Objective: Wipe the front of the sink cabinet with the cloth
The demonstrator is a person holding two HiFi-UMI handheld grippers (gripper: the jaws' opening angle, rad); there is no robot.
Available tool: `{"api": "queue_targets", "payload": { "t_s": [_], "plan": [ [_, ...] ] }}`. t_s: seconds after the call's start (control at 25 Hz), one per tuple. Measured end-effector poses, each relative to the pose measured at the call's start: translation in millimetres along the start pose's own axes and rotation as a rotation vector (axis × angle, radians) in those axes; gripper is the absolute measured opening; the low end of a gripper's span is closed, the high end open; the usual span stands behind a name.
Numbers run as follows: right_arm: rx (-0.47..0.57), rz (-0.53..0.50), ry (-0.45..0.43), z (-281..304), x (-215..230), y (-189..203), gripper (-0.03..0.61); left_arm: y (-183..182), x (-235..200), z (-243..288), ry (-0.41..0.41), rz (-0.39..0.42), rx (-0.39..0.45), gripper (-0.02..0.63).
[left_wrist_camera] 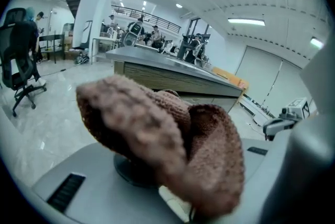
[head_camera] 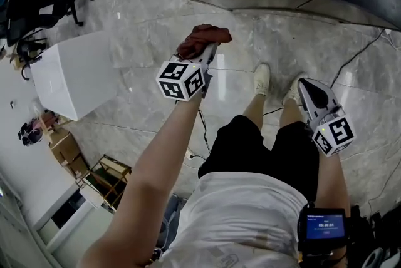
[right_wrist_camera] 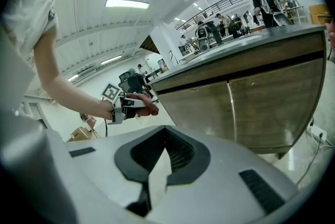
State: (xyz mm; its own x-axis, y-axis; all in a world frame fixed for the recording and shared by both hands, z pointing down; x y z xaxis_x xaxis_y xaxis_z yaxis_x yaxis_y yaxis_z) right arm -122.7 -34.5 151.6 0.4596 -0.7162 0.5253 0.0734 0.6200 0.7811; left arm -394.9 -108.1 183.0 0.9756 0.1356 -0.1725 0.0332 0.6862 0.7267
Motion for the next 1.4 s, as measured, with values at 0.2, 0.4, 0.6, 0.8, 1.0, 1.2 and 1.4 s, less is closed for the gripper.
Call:
{"api": "queue_targets", "payload": {
  "t_s": [0.2,0.4,0.6,0.8,1.0,1.2,1.4],
  "plan": [
    [-0.002,-0.002,-0.014,9.5,7.0,0.3,0.012,-36.0,-26.2,6.4,-0.042,-0.024,0.065,0.120],
    [0.030,0.013,-0.038,63.1,38.8,59.5,0.012,-11.5,-89.1,52.5,-0.159,0.035,0.073,0.120],
    [0.026,0.044,-0.047,62.8,33.1,74.8,0.012,-14.3,-101.3,63.4,-0.246,0.098,0.015,0.120],
    [0.088,0.130,-0.024,58.7,30.5,83.6,0.012,-33.6,-88.2,69.9,-0.227,0.132,0.031,0.120],
    [0.133,0.127,-0.059,65.8,23.2,73.6,0.012,-43.4,-74.0,75.9,-0.205,0.128,0.028,0.120],
    [0.155,0.123,-0.074,68.1,23.6,66.2,0.012,-46.8,-43.5,85.2,-0.160,0.135,-0.012,0.120],
    [0.164,0.139,-0.069,65.0,21.4,76.0,0.012,-47.6,-9.5,100.0,-0.145,0.166,-0.044,0.120]
  ]
}}
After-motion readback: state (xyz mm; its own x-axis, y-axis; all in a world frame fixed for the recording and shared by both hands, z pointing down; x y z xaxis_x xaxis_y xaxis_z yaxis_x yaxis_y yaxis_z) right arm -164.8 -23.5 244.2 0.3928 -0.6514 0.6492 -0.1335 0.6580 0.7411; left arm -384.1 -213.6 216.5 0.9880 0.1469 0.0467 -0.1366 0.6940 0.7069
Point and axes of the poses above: the fingertips, and each gripper's own axes: z forward along the fingers, x to its right, y out of its underside, the point moved 2 cm from there along -z, backward along the fingers, and after that the axes turned 11 degrees about -y, right-handed, at the moved point
